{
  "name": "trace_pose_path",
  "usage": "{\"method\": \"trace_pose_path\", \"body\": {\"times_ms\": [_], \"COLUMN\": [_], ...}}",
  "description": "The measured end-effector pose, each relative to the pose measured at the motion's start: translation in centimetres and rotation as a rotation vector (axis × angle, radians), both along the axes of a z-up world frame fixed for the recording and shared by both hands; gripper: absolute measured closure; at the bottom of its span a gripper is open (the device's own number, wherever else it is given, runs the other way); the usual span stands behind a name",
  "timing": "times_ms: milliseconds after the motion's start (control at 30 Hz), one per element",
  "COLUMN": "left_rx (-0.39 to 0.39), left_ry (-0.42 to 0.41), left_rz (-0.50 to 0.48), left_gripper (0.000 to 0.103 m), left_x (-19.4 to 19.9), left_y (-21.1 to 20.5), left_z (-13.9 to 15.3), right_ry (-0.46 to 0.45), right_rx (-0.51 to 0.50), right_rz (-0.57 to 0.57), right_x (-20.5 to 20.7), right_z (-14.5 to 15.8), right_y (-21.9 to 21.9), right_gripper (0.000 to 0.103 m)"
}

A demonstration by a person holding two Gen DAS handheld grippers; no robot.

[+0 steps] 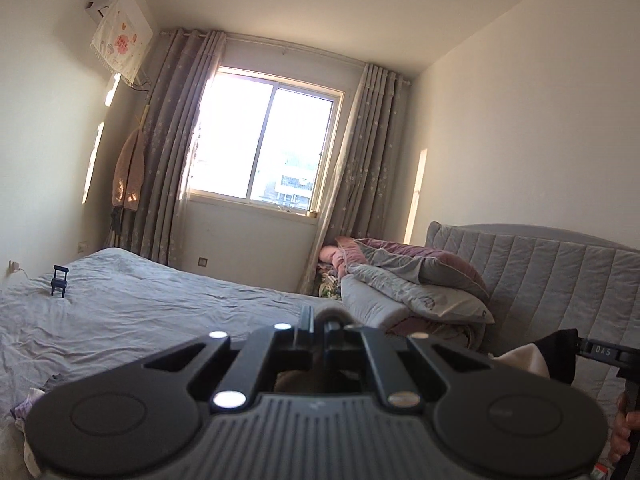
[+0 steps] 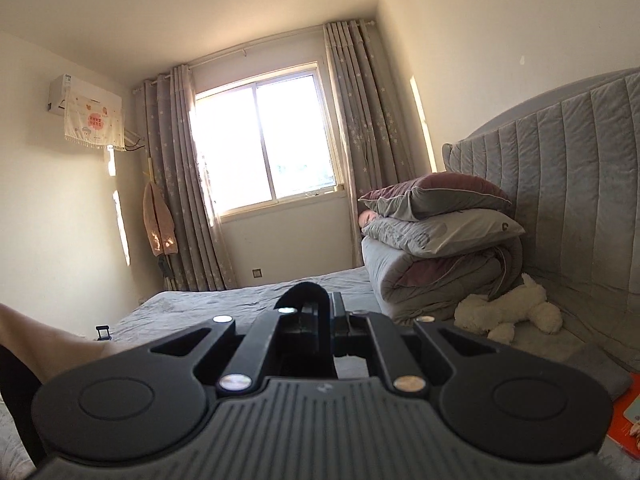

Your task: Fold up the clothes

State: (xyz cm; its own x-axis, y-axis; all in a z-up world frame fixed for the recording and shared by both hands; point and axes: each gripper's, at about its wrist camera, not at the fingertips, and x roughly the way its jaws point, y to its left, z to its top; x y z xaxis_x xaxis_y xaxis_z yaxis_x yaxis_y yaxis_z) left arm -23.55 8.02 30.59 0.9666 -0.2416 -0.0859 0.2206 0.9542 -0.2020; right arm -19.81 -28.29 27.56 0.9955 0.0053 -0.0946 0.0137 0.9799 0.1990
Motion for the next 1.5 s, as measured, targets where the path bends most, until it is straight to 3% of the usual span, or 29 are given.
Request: {"method": "trace_pose_path", "body": {"times_ms": [233,600,833,1067,1300,1500], "left_rx": [0.003,0.065,0.172,0.191,0.203,0.22], "left_ry": [0.124,0.42,0.502,0.582,0.653,0.692], "left_rz": [-0.052,-0.036,0.008,0.045,0.075,0.088], "left_gripper": [0.099,0.099,0.099,0.099,0.099,0.098], "left_x": [0.8,12.0,20.3,27.3,31.0,31.6], "left_y": [0.6,-0.8,-2.1,-2.6,-3.1,-3.4], "left_z": [-3.2,-14.4,-19.3,-22.8,-27.1,-29.7], "right_ry": [0.026,0.293,0.434,0.526,0.582,0.629], "right_rx": [-0.056,0.014,0.002,0.0,-0.011,0.003], "right_rz": [0.027,0.008,-0.031,-0.052,-0.06,-0.057], "right_x": [-0.9,8.3,15.4,20.9,24.0,24.8], "right_z": [0.0,-10.4,-16.2,-20.1,-23.4,-26.2], "right_y": [0.3,0.0,0.8,0.9,0.3,-0.5], "right_gripper": [0.097,0.097,0.097,0.097,0.097,0.097]}}
